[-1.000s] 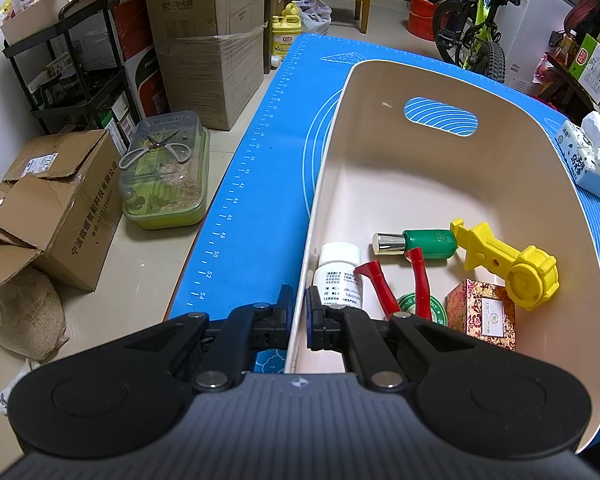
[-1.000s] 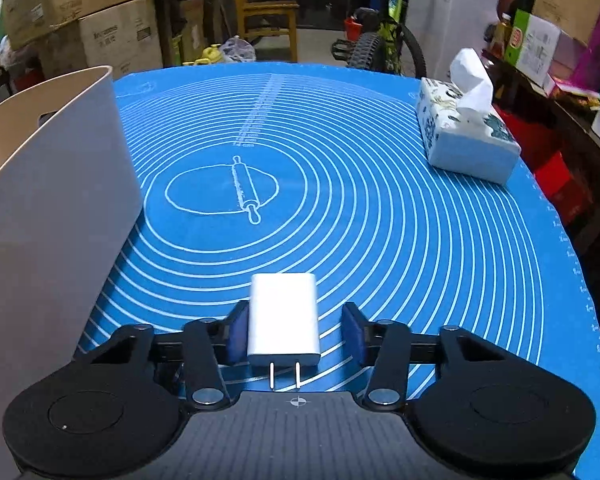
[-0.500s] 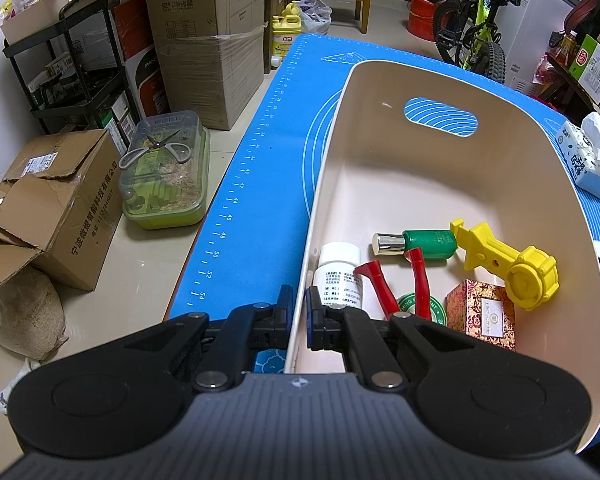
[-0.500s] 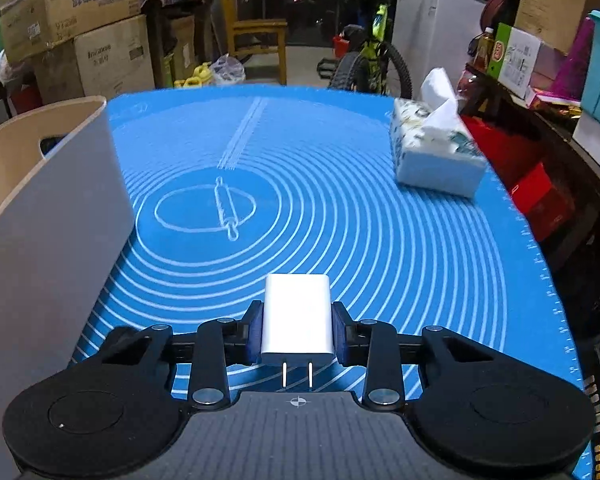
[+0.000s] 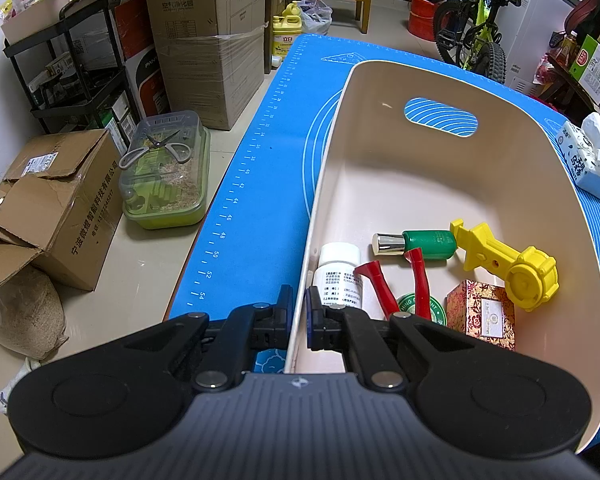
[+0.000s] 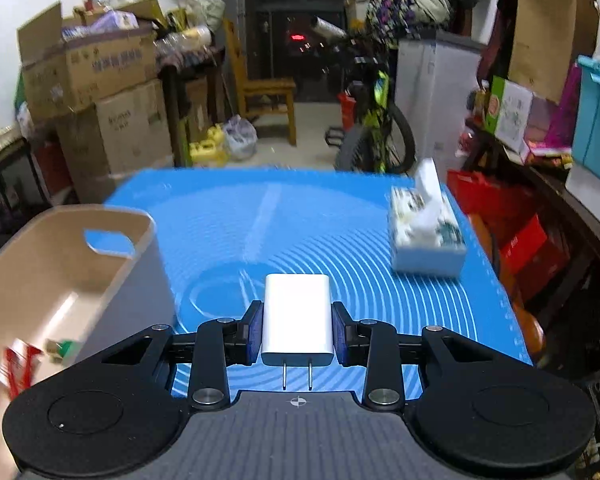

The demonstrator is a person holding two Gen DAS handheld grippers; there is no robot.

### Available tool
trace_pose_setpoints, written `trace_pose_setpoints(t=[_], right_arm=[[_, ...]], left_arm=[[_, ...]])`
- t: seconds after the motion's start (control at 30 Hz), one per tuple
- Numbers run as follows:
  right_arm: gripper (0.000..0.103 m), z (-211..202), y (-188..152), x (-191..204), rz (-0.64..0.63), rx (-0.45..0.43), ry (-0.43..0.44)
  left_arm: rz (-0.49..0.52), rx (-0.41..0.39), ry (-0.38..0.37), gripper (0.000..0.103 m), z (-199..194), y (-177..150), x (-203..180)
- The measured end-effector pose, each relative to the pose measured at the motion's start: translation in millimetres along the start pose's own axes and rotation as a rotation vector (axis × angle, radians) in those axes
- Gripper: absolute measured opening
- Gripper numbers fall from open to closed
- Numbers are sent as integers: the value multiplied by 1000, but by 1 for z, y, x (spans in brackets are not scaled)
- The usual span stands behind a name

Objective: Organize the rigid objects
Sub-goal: 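Carry the white charger plug into the beige bin and release it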

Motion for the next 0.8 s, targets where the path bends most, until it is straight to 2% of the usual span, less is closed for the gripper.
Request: trace_pose_setpoints(t=[0.37, 0.6, 0.8], right_arm=[[43, -32, 41, 53, -65, -127, 123], [43, -34, 47, 94, -141, -126, 208], [43, -29, 39, 140, -213, -98, 282]], left_arm=[[0, 0, 0, 8, 0, 0, -1], [0, 0, 1, 8, 0, 0, 0], [0, 0, 0, 8, 0, 0, -1]])
Point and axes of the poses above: each gripper's, at about its wrist camera, not at the fingertips, and z roughly the way its jaws point, x to its left, y to its top, the point moved 2 cm from there along z, roughly the way its jaws point
